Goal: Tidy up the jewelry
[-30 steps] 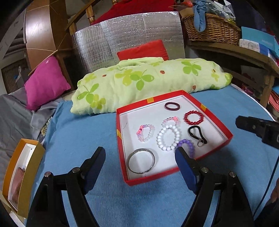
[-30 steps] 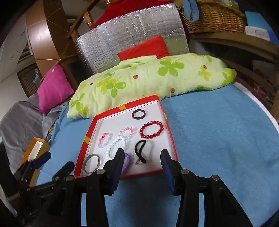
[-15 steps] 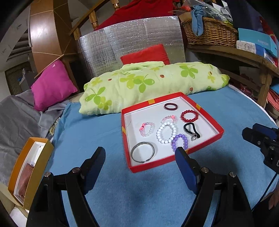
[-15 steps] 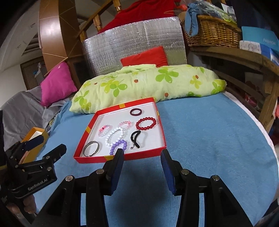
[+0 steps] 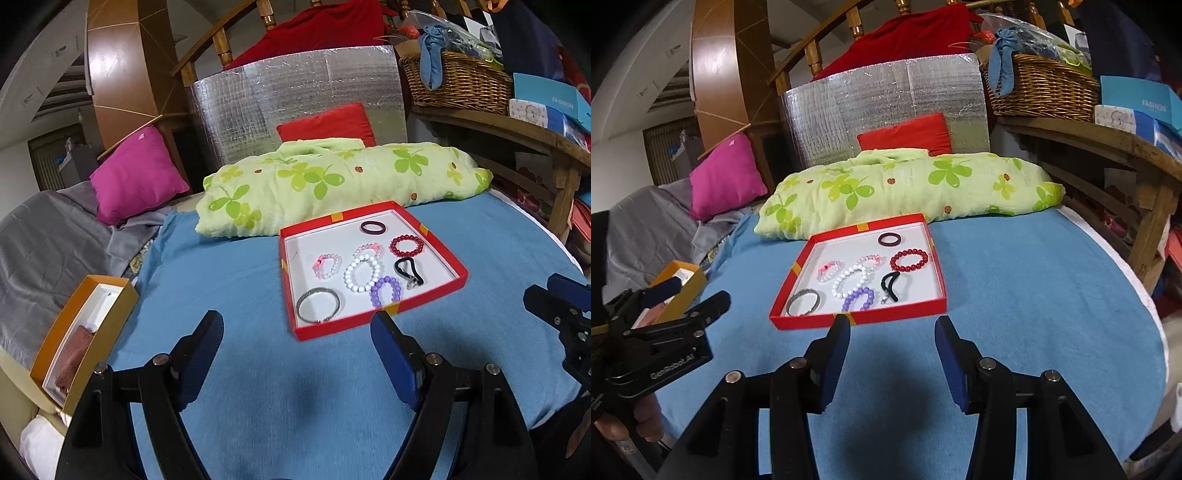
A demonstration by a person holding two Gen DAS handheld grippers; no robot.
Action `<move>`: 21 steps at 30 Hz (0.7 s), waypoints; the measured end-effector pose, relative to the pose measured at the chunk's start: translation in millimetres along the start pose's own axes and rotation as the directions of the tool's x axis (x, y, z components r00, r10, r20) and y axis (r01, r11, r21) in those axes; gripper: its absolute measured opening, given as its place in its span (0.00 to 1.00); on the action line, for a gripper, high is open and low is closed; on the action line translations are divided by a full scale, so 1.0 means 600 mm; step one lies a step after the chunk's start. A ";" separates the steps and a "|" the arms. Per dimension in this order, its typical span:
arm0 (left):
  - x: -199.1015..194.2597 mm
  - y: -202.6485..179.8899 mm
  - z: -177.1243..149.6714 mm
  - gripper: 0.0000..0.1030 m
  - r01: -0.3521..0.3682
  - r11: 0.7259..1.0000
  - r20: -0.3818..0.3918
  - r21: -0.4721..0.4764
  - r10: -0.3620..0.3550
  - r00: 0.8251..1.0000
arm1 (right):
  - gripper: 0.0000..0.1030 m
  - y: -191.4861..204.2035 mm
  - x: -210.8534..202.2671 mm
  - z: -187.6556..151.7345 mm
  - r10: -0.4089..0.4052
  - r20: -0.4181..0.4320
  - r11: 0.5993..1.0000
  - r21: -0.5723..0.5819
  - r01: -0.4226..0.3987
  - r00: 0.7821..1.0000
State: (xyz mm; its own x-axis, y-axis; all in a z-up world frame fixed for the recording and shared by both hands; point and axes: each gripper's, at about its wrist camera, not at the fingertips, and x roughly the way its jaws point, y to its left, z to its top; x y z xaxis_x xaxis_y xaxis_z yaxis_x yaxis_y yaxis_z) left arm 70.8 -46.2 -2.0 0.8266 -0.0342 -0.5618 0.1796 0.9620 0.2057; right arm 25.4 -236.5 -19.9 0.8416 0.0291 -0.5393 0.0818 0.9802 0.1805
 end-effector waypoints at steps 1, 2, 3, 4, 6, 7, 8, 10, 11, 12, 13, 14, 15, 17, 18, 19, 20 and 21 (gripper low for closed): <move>-0.010 0.001 -0.004 0.80 0.002 1.000 0.002 -0.003 -0.002 1.000 | 0.50 0.001 -0.005 -0.001 0.002 -0.001 1.000 -0.005 -0.002 1.000; -0.019 0.003 -0.009 0.80 0.003 1.000 0.004 -0.007 -0.003 1.000 | 0.50 0.003 -0.010 -0.003 0.003 -0.002 1.000 -0.010 -0.003 1.000; -0.031 0.005 -0.014 0.80 0.001 1.000 0.004 -0.013 -0.001 1.000 | 0.50 0.005 -0.017 -0.004 0.001 -0.004 1.000 -0.015 -0.001 1.000; -0.036 0.006 -0.018 0.80 -0.001 1.000 0.000 -0.020 0.001 1.000 | 0.50 0.007 -0.023 -0.005 0.001 -0.004 1.000 -0.021 -0.001 1.000; -0.054 0.012 -0.025 0.80 0.004 0.999 -0.013 -0.045 -0.005 1.000 | 0.50 0.011 -0.039 -0.007 0.004 0.000 0.999 -0.033 -0.004 1.000; -0.060 0.014 -0.028 0.80 0.008 0.999 -0.016 -0.051 -0.009 1.000 | 0.50 0.015 -0.047 -0.007 0.003 0.001 0.999 -0.041 -0.003 1.000; -0.069 0.016 -0.031 0.80 0.010 0.998 -0.017 -0.058 -0.011 1.000 | 0.50 0.018 -0.056 -0.006 0.003 0.005 0.999 -0.048 -0.003 1.000; -0.087 0.018 -0.037 0.80 0.001 0.998 -0.011 -0.061 -0.001 1.000 | 0.50 0.025 -0.072 -0.005 0.013 0.017 0.998 -0.057 -0.012 1.000; -0.095 0.019 -0.038 0.80 -0.008 0.998 -0.008 -0.058 0.007 1.000 | 0.51 0.030 -0.082 -0.003 0.018 0.025 0.998 -0.064 -0.017 1.000; -0.103 0.019 -0.040 0.80 -0.017 0.998 -0.008 -0.055 0.017 1.000 | 0.52 0.035 -0.092 -0.001 0.021 0.032 0.997 -0.073 -0.018 0.999; -0.109 0.019 -0.041 0.80 -0.019 0.998 -0.008 -0.054 0.019 1.000 | 0.52 0.041 -0.103 0.002 0.020 0.039 0.996 -0.085 -0.016 0.999; -0.117 0.020 -0.042 0.80 -0.021 0.998 -0.007 -0.055 0.020 1.000 | 0.52 0.044 -0.110 0.004 0.019 0.044 0.996 -0.093 -0.015 0.999; -0.125 0.021 -0.043 0.80 -0.023 0.998 -0.004 -0.056 0.023 1.000 | 0.52 0.049 -0.120 0.007 0.019 0.052 0.995 -0.100 -0.014 0.998; -0.139 0.022 -0.042 0.80 -0.026 0.998 0.003 -0.056 0.026 1.000 | 0.53 0.055 -0.139 0.013 0.017 0.063 0.994 -0.113 -0.010 0.998; -0.147 0.022 -0.042 0.80 -0.027 0.998 0.010 -0.056 0.028 1.000 | 0.53 0.057 -0.147 0.015 0.013 0.066 0.993 -0.116 -0.005 0.998; -0.153 0.023 -0.041 0.80 -0.028 0.998 0.016 -0.057 0.028 0.999 | 0.53 0.058 -0.153 0.016 0.012 0.068 0.993 -0.117 -0.004 0.998; -0.162 0.023 -0.040 0.80 -0.026 0.998 0.023 -0.060 0.027 0.999 | 0.54 0.058 -0.163 0.018 0.012 0.074 0.993 -0.117 -0.003 0.997; -0.168 0.023 -0.039 0.80 -0.023 0.998 0.028 -0.060 0.025 0.999 | 0.55 0.057 -0.168 0.018 0.010 0.076 0.993 -0.116 -0.001 0.997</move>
State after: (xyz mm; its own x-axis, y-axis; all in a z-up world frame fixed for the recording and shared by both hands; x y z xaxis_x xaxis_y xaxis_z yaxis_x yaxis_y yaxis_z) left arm -22.6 -23.0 38.9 0.8454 -0.0177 -0.5339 0.1279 0.9771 0.1702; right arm -51.0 -207.9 49.6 0.8804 0.0239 -0.4737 0.0183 0.9963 0.0843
